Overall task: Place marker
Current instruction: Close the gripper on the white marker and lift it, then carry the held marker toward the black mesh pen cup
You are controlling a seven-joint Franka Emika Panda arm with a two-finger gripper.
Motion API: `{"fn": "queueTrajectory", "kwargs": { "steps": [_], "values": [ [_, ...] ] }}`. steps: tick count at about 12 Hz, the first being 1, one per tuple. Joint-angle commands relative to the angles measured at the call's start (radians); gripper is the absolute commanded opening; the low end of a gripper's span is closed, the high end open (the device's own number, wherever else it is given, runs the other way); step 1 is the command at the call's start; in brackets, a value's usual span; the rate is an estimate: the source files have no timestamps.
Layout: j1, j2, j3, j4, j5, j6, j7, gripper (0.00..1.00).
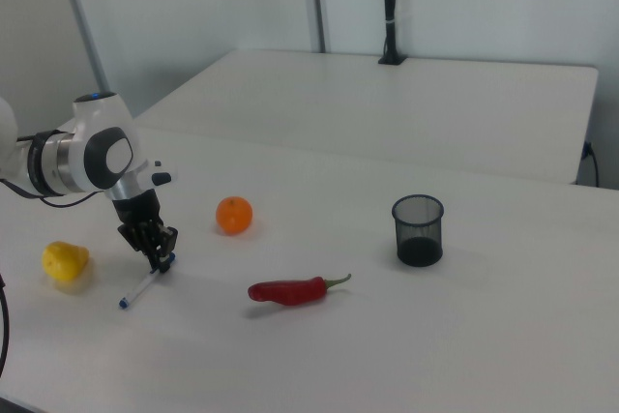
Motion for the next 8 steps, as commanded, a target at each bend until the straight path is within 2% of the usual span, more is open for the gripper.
{"fn": "queueTrajectory", "kwargs": {
  "steps": [1,3,6,8],
  "values": [
    [-0.004,-0.036,-0.005,-0.025,-0.023,0.018,0.016,0.0],
    [-0.021,-0.086,-0.003,-0.016,-0.01,-0.022,0.018,0.0],
    [-0.059,-0.137,-0.006,0.049,0.006,-0.141,-0.019,0.0],
    [-0.09,-0.164,-0.02,0.127,0.075,-0.236,-0.086,0.0]
  ]
}}
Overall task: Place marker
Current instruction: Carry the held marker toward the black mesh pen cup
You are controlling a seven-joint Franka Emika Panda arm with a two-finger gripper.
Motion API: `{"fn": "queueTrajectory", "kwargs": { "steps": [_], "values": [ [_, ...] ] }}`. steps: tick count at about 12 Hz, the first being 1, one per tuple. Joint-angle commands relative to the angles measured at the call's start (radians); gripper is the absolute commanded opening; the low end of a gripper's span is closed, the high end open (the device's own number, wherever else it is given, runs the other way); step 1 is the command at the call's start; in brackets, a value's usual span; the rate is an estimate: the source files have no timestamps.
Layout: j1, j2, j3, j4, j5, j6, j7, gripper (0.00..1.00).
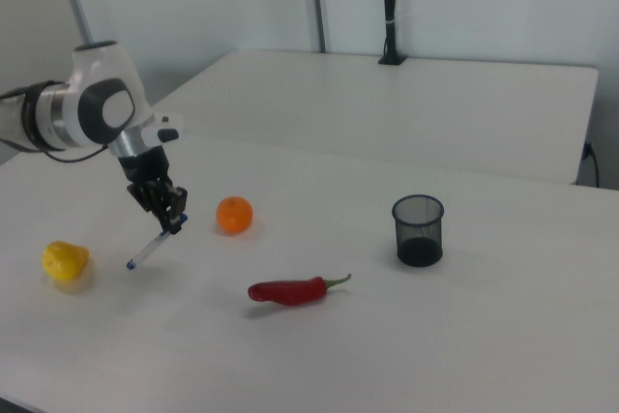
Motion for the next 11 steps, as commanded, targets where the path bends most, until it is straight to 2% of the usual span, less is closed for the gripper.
{"fn": "queueTrajectory", "kwargs": {
  "steps": [1,3,7,9,11],
  "values": [
    [-0.037,-0.048,-0.048,0.114,0.101,-0.173,-0.137,0.0],
    [-0.037,-0.053,-0.123,0.194,0.156,-0.268,-0.24,0.0],
    [-0.04,-0.059,-0.249,0.329,0.161,-0.298,-0.341,0.0],
    [-0.072,-0.06,-0.274,0.355,0.158,-0.284,-0.392,0.0],
    [-0.083,-0.062,-0.326,0.371,0.159,-0.154,-0.407,0.0]
  ]
}}
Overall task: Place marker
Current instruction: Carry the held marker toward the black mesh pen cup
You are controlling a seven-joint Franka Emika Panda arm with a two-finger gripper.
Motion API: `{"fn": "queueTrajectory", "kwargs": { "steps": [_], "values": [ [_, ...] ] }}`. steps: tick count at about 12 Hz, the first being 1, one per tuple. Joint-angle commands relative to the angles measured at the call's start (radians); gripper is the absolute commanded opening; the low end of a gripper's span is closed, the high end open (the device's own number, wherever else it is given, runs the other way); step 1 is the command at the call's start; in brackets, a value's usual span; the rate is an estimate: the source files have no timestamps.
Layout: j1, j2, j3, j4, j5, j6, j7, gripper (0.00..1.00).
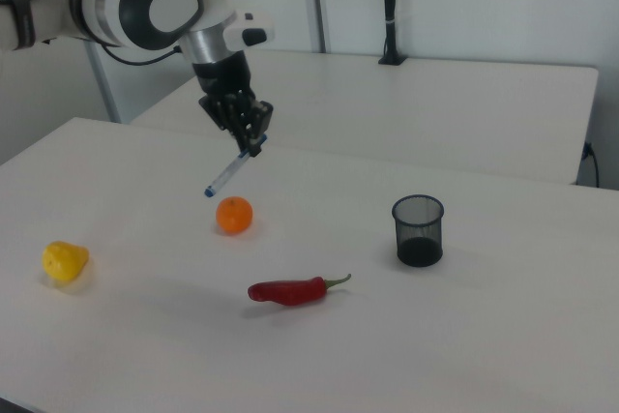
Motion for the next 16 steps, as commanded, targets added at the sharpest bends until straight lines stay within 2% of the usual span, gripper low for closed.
{"fn": "queueTrajectory", "kwargs": {
  "steps": [1,4,6,9,12,16],
  "values": [
    [-0.015,-0.003,-0.072,0.011,0.019,0.17,-0.032,0.0],
    [-0.042,0.019,-0.125,-0.076,0.02,0.507,-0.002,0.0],
    [-0.071,0.063,-0.129,-0.092,0.02,0.673,0.029,0.0],
    [-0.096,0.121,-0.128,-0.093,0.023,0.845,0.087,0.0],
    [-0.121,0.215,-0.129,-0.087,0.092,1.037,0.112,0.0],
    [-0.15,0.299,-0.126,-0.082,0.172,1.175,0.118,0.0]
  ]
}}
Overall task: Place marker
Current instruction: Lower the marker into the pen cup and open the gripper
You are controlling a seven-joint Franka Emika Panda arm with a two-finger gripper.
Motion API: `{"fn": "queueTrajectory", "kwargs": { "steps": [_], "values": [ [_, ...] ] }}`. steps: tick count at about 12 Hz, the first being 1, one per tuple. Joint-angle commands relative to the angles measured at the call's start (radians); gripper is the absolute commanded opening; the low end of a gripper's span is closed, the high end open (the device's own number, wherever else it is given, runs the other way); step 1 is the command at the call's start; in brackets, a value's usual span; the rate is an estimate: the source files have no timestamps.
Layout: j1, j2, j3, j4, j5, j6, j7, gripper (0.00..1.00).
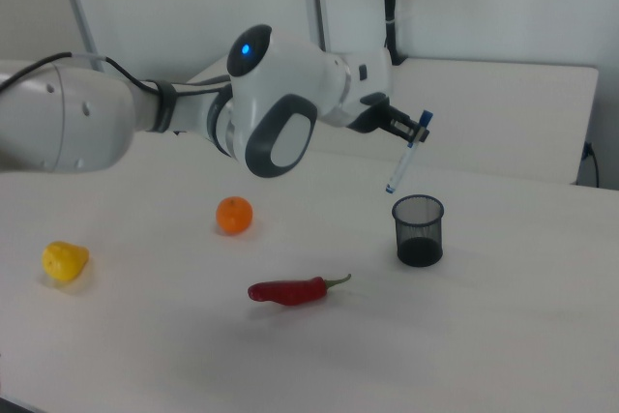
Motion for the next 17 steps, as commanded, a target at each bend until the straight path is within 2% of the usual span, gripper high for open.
{"fn": "queueTrajectory", "kwargs": {
  "steps": [1,4,8,15,17],
  "values": [
    [-0.012,0.068,-0.001,0.005,0.06,0.15,0.024,0.0],
    [-0.021,0.138,0.005,0.012,0.066,0.265,0.026,0.0],
    [-0.023,0.209,0.007,0.077,0.069,0.283,0.074,0.0],
    [-0.015,0.258,0.013,0.077,0.058,0.3,0.064,0.0],
    [-0.013,0.258,0.019,0.071,0.057,0.299,0.061,0.13]
  ]
}}
